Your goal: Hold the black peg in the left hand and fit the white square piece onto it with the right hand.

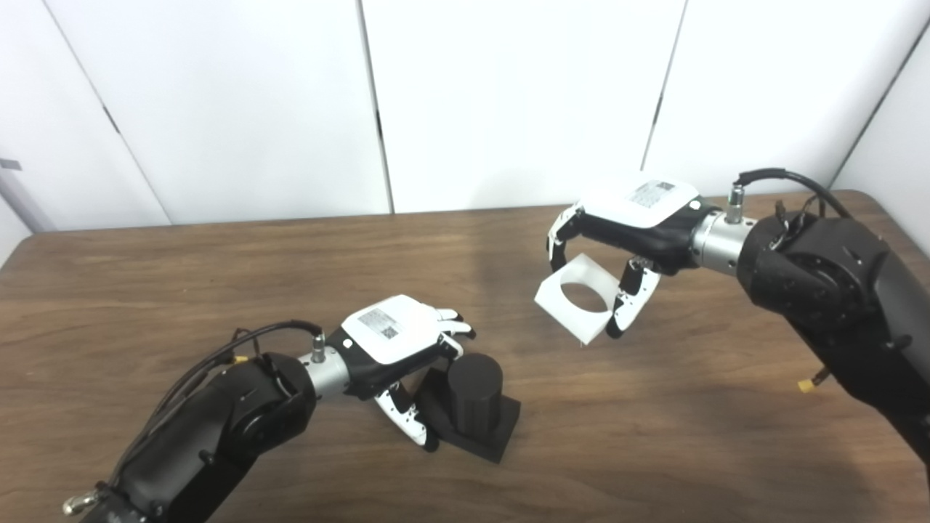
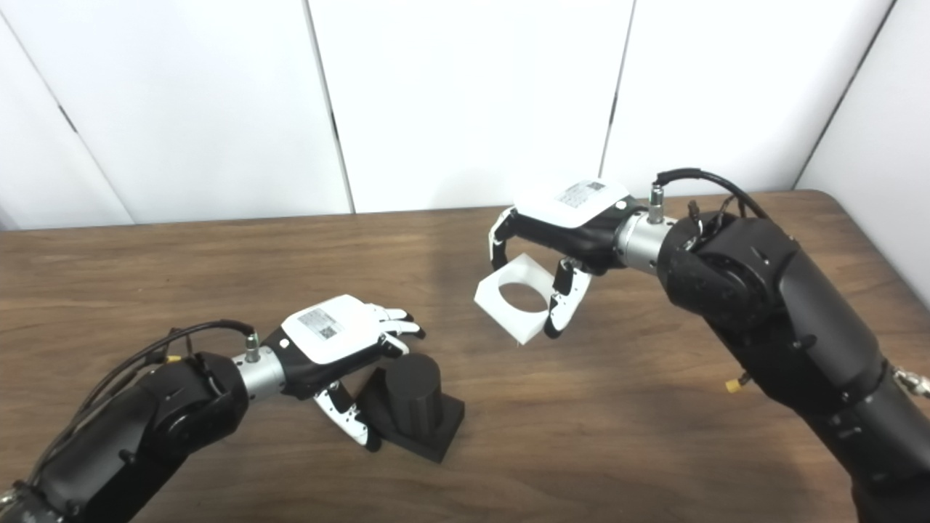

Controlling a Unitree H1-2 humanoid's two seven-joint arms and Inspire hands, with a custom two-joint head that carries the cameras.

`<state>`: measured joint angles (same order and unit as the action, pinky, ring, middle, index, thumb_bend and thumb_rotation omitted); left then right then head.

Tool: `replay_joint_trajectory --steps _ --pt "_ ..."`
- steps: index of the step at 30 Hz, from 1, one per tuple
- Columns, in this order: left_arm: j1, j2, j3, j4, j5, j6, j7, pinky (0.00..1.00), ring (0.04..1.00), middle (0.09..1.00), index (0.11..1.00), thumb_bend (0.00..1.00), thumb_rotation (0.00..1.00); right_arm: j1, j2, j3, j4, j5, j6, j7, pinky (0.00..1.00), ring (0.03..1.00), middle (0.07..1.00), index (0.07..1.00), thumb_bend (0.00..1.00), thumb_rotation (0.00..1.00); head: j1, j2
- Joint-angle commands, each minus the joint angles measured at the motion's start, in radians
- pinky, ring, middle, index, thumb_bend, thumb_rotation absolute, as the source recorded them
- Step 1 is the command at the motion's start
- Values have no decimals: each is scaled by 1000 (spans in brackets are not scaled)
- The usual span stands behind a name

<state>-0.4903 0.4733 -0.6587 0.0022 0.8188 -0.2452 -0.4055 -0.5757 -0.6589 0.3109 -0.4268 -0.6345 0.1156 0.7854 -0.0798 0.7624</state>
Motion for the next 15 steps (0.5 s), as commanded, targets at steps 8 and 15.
replay_joint_trajectory --steps 8,15 --pt "40 -12 -61 46 78 18 -103 893 938 909 492 524 72 -90 35 -31 -107 75 46 64 649 769 743 477 523 130 10 6" --pt "40 -18 -58 48 78 21 -103 890 936 906 492 524 71 -104 71 -14 -134 91 57 96 666 764 745 477 523 132 21 10"
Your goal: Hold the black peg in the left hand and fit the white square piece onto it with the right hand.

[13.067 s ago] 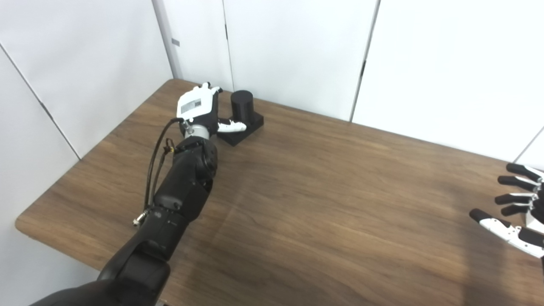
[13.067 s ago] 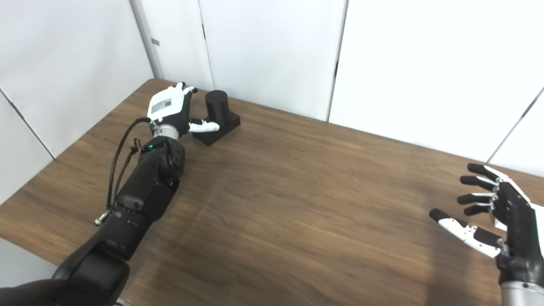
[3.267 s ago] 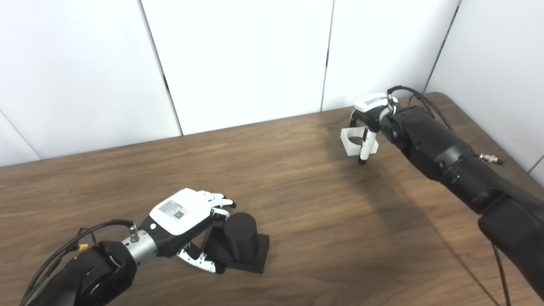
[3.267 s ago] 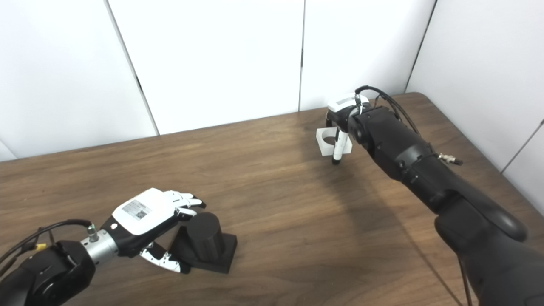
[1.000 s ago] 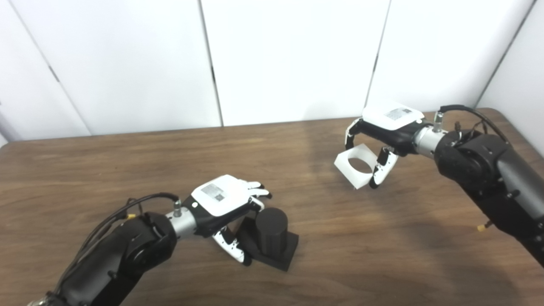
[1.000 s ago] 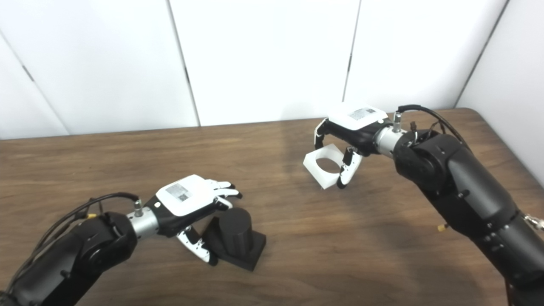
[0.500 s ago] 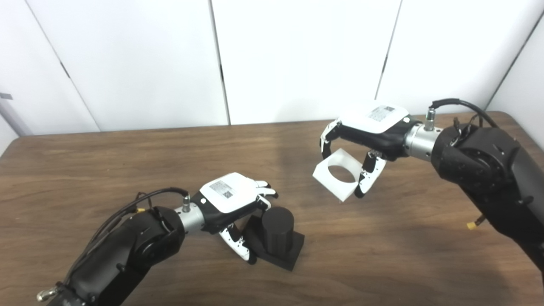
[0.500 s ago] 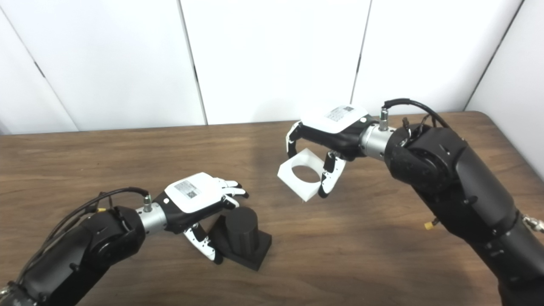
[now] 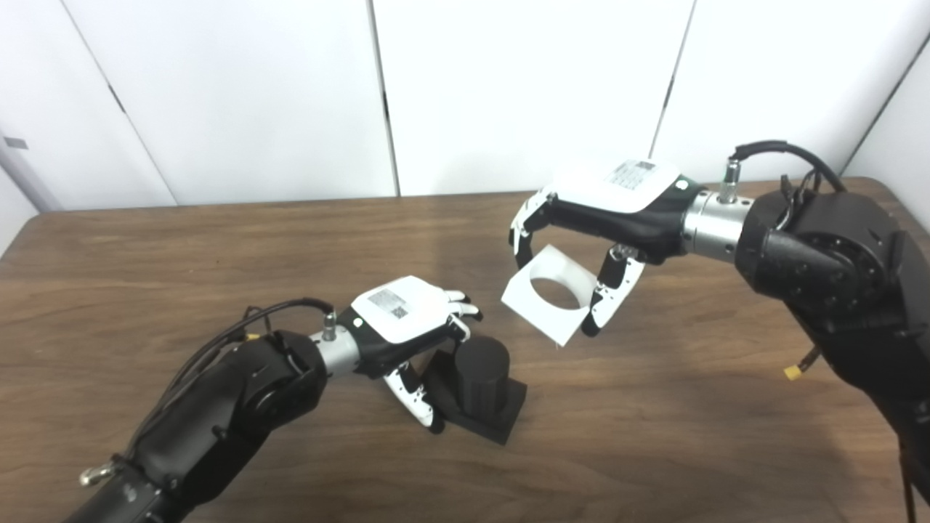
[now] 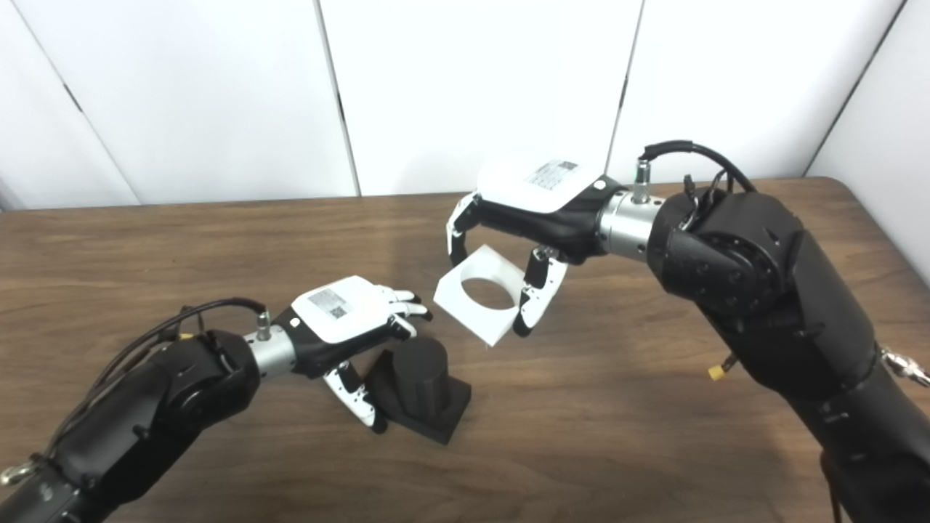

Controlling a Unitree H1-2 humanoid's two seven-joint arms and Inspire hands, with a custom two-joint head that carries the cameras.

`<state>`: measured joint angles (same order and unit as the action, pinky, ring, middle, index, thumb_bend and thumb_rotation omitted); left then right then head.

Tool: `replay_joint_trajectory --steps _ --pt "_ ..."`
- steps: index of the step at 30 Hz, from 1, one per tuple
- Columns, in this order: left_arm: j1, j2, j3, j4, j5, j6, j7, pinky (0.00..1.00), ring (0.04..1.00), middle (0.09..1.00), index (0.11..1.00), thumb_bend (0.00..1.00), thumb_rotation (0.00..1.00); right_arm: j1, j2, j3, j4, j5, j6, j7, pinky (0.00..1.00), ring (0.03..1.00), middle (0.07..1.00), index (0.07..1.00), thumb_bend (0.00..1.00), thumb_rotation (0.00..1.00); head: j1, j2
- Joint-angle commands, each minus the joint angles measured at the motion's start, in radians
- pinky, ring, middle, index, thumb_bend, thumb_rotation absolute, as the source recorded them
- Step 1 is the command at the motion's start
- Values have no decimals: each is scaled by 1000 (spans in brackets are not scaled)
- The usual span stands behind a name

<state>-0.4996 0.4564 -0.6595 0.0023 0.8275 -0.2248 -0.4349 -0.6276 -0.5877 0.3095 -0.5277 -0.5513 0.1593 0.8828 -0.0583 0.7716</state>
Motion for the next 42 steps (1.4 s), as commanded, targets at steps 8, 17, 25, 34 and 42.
replay_joint_trajectory --steps 8,17,25,34,42 --pt "45 -2 -57 43 66 10 -89 899 938 911 492 523 72 -50 31 8 -42 0 13 16 676 769 747 477 523 133 9 4" --pt "46 -5 -58 42 69 8 -80 892 934 907 492 523 71 -34 81 30 -20 -16 -2 -1 675 767 740 476 524 133 10 6" --pt "46 -3 -60 41 69 7 -81 894 938 913 491 523 72 -3 125 37 0 -28 9 -16 697 781 745 476 524 132 10 6" --pt "50 -1 -56 35 69 9 -78 890 936 907 491 523 73 12 156 54 35 -59 -10 -23 702 780 746 477 524 131 21 10" --pt "52 -4 -57 23 70 17 -87 896 938 914 492 523 73 16 161 73 54 -69 -24 -24 718 774 743 477 524 131 25 14"
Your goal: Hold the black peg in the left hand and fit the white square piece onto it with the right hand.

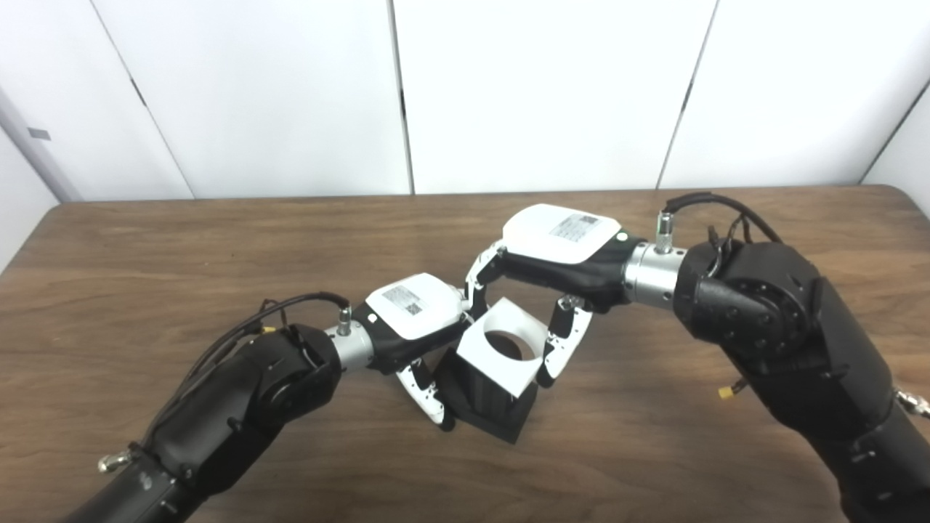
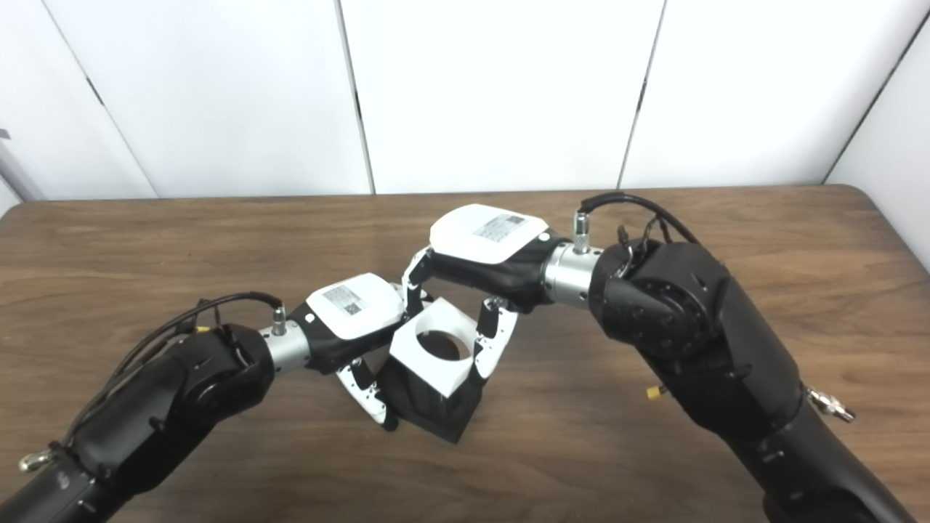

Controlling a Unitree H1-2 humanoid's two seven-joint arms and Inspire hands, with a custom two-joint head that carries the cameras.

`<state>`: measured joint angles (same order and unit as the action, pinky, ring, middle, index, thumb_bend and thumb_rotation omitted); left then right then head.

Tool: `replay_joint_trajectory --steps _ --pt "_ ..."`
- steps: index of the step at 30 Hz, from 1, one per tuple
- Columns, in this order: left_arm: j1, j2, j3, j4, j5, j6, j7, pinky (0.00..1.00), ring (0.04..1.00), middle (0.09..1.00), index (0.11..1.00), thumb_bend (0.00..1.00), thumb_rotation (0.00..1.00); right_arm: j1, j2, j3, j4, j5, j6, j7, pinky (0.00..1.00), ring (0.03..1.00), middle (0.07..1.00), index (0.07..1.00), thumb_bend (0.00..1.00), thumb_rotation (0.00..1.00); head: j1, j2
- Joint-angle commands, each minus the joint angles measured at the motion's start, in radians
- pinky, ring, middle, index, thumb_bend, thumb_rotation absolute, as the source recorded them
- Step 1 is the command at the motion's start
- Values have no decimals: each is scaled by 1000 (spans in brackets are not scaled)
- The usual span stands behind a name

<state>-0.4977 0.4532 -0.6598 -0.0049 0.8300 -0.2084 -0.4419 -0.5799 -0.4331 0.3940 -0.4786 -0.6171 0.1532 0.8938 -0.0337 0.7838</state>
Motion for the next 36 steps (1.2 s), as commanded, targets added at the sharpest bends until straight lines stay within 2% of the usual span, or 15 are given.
replay_joint_trajectory --steps 1,28,34,36 --pt "50 -2 -57 29 67 2 -80 898 939 914 492 523 73 -31 7 -10 8 -3 -19 -36 718 772 742 477 524 131 0 1" --pt "53 -20 -60 18 71 11 -83 896 936 911 493 522 73 -10 43 32 83 -19 -21 -61 744 792 751 479 524 132 22 17" --pt "53 -23 -63 17 71 17 -92 907 953 940 493 522 73 -6 55 49 100 -25 -35 -66 725 787 750 479 524 132 23 22" --pt "53 -23 -64 18 77 16 -87 898 948 919 493 522 75 -5 58 54 104 -28 -39 -68 724 783 748 479 524 132 24 23"
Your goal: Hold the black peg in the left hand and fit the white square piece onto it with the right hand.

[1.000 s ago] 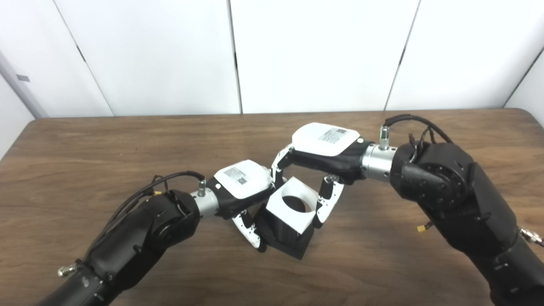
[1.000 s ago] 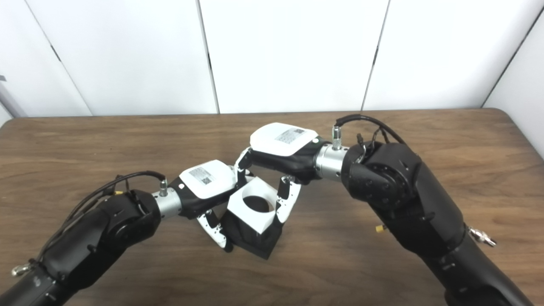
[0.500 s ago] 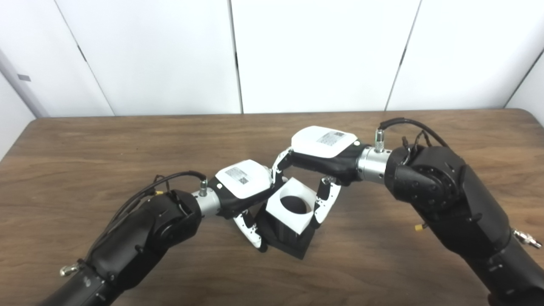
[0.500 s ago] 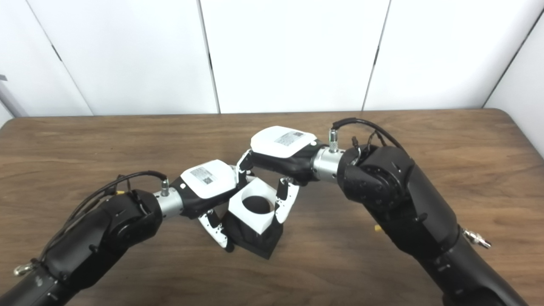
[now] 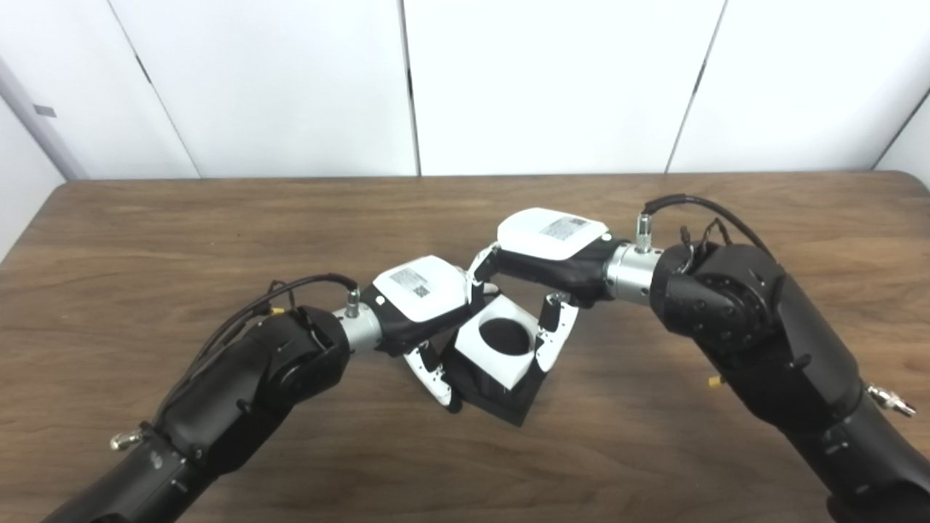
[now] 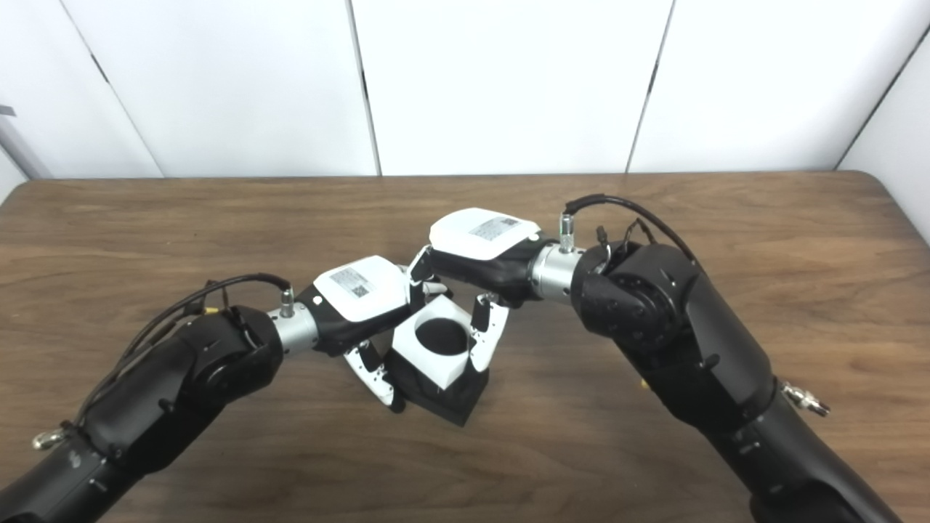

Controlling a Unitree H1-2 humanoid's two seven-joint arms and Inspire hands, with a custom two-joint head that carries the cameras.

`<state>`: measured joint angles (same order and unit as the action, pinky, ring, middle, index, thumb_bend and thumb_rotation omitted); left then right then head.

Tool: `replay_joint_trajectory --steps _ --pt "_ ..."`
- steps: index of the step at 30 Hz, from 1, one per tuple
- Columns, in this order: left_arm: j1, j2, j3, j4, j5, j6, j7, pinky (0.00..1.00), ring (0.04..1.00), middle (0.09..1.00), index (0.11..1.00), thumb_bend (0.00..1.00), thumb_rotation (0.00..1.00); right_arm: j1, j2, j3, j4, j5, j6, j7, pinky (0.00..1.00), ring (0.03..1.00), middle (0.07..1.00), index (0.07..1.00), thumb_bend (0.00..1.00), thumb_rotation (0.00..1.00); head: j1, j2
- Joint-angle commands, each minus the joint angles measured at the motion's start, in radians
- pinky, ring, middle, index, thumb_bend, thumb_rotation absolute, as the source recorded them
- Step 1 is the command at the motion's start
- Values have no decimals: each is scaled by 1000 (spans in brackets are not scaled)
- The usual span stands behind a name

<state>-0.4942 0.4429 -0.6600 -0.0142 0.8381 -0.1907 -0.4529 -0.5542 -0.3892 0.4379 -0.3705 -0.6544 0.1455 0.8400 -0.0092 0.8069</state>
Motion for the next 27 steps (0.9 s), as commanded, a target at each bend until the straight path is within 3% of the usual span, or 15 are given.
replay_joint_trajectory --steps 1,16,17,18,19,22,27 --pt "49 -14 -63 27 69 -2 -76 895 946 914 493 522 75 -29 16 14 -4 9 -32 -15 724 783 748 479 524 132 0 0" --pt "49 -11 -60 18 64 1 -78 902 924 922 492 523 73 -15 17 66 -5 -9 5 26 718 786 765 492 523 154 -4 5" --pt "50 -10 -59 18 62 2 -77 904 930 923 492 523 73 -16 15 67 -6 -12 9 31 714 790 777 581 729 238 -4 5" --pt "50 -10 -59 19 61 1 -75 904 935 921 492 523 73 -17 13 67 -6 -13 13 33 713 795 788 643 859 288 -4 5" --pt "50 -10 -58 20 59 1 -73 903 938 921 492 523 73 -17 12 66 -6 -12 16 33 713 797 793 666 905 301 -3 4" --pt "48 -9 -58 19 57 6 -77 903 952 924 492 523 73 -14 13 58 -1 -3 18 28 721 798 801 692 958 295 -5 5" --pt "46 -7 -58 19 55 7 -81 901 949 920 492 523 73 -16 9 57 -1 -2 25 30 725 801 811 707 957 295 -5 5"
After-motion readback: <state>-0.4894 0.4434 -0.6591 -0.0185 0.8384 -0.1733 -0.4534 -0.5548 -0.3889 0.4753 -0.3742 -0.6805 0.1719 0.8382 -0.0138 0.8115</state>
